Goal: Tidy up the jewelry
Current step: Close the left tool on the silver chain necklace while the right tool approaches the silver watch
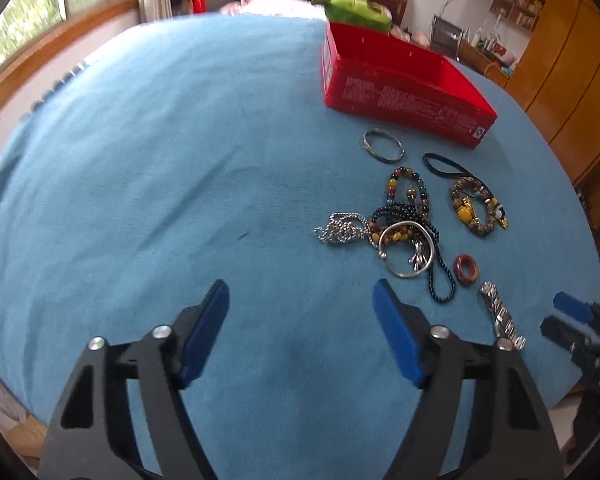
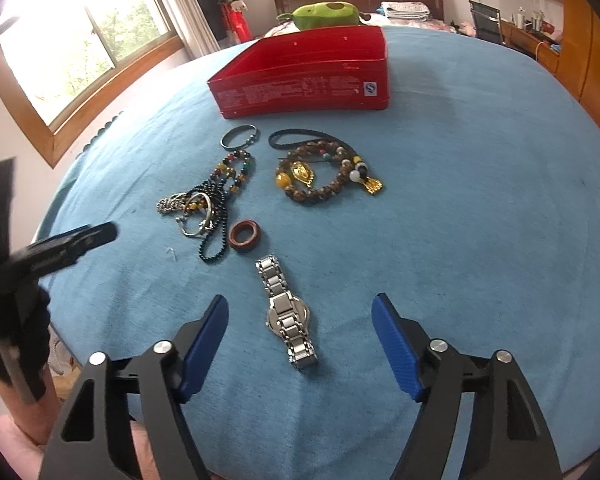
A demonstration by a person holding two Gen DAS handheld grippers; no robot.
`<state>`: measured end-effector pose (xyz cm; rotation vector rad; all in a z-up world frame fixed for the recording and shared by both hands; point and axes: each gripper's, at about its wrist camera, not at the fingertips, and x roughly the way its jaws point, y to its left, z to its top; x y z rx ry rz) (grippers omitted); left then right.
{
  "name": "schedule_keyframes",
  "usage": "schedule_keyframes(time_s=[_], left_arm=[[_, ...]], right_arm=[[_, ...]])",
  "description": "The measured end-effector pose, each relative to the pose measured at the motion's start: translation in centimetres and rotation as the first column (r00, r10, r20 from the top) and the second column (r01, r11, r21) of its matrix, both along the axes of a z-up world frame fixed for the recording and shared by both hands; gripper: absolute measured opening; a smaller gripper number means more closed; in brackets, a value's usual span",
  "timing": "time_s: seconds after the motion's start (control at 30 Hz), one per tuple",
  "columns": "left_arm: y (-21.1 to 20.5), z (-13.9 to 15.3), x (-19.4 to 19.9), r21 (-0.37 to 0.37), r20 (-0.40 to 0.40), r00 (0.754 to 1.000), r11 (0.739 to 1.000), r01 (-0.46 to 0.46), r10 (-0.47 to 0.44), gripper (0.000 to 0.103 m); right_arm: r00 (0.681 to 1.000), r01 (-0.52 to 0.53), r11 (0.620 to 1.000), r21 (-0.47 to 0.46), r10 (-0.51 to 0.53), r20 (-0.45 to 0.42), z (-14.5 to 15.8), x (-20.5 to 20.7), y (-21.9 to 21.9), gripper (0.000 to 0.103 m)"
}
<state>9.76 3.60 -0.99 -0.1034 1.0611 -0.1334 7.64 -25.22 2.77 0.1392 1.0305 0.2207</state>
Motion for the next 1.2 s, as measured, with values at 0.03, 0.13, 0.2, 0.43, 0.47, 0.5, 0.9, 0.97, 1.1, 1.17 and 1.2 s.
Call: schedule_keyframes(time_s=[0.03, 0.13, 0.2, 0.43, 0.47, 0.5, 0.9, 0.97, 1.1, 1.17, 1.2], left_arm=[[0.0, -0.3, 0.8, -0.016, -0.017, 1.0, 1.0, 0.006, -0.006, 0.071], [-0.4, -1.1, 2.8, -0.04, -0.06, 0.998, 0.999, 0.022, -0.024, 0.068], [-0.9, -1.7, 4.0, -0.057, -0.089, 0.995, 0.998, 0.034, -0.039, 0.066], [-2.5, -3.2, 6.5, -0.059, -0.139, 0.988, 0.996, 0.06, -0.067, 0.055], [-2.7, -3.2, 6.5, -0.052, -0.136, 0.988, 0.997, 0.063, -0.069, 0.055], [-2.9, -3.2, 6.6, -0.046, -0.133, 0.988, 0.997, 0.066, -0.071, 0.054], [-3.5, -3.5, 6.9, -0.069, -0.124, 0.987, 0.993, 0.096, -0.104, 0.013], [-3.2, -3.4, 6.9, -0.093, -0.115, 0.988, 0.992, 0.091, -0.101, 0.012], [-1.7, -2.2, 5.7, -0.141, -0.073, 0.994, 0.988, 0.069, -0.08, 0.011], [-1.2, -0.9, 4.6, -0.151, -0.033, 0.997, 0.986, 0.064, -0.07, 0.011], [-1.1, -0.4, 4.2, -0.154, -0.019, 0.997, 0.986, 0.065, -0.069, 0.011]], right_arm=[[1.0, 0.0, 1.0, -0.001, 0.0, -0.001, -0.1, 0.2, 0.0, 0.073], [1.0, -0.001, 1.0, -0.005, 0.001, -0.007, -0.2, 0.6, 0.1, 0.073], [1.0, 0.001, 1.0, -0.006, -0.001, -0.014, -0.4, 1.0, 0.1, 0.073], [1.0, 0.007, 1.0, -0.008, -0.007, -0.03, -1.0, 1.8, 0.0, 0.073], [0.999, 0.006, 1.0, -0.008, -0.006, -0.033, -1.1, 1.9, 0.0, 0.073], [0.999, 0.005, 1.0, -0.008, -0.005, -0.035, -1.2, 2.1, 0.0, 0.073], [0.999, 0.007, 1.0, -0.012, -0.007, -0.05, -1.9, 2.9, 0.3, 0.073], [0.999, 0.004, 1.0, -0.015, -0.005, -0.051, -1.9, 2.9, 0.3, 0.072], [0.998, -0.002, 1.0, -0.011, 0.002, -0.059, -1.9, 2.8, 0.2, 0.065], [0.998, -0.002, 1.0, -0.006, 0.002, -0.061, -1.8, 2.8, 0.0, 0.063], [0.998, -0.004, 1.0, -0.004, 0.004, -0.061, -1.7, 2.7, 0.0, 0.063]])
